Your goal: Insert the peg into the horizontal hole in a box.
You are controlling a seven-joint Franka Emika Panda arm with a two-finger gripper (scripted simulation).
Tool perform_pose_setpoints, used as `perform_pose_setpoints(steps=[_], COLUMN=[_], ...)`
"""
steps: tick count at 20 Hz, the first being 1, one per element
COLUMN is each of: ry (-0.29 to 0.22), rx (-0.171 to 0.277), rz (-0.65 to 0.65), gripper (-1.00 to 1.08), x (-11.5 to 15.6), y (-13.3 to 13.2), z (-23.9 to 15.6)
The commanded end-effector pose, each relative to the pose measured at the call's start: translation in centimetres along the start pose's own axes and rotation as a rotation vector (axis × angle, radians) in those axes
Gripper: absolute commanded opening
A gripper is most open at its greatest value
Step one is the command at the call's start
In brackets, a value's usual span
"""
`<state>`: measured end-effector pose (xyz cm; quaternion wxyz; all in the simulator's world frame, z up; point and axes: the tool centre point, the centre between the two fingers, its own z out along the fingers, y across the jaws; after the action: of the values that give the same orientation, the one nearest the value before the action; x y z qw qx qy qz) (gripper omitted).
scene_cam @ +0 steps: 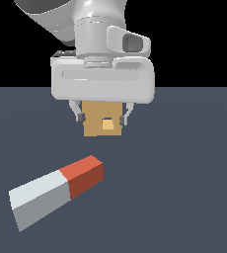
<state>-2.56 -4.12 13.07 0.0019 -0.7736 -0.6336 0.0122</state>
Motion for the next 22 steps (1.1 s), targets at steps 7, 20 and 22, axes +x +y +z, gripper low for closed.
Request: perform_pose_setpoints(steps=[7,20,22], ry=[0.01,0.02,0.021], rx=[-0.007,-0.013,-0.013], rz=[0.323,0.608,0.616], gripper=[1.0,1.0,1.0], x=[-7.0,-11.8,-11.9], y=[-3.2,-7.9,-8.0], z=[3.2,6.2,6.3])
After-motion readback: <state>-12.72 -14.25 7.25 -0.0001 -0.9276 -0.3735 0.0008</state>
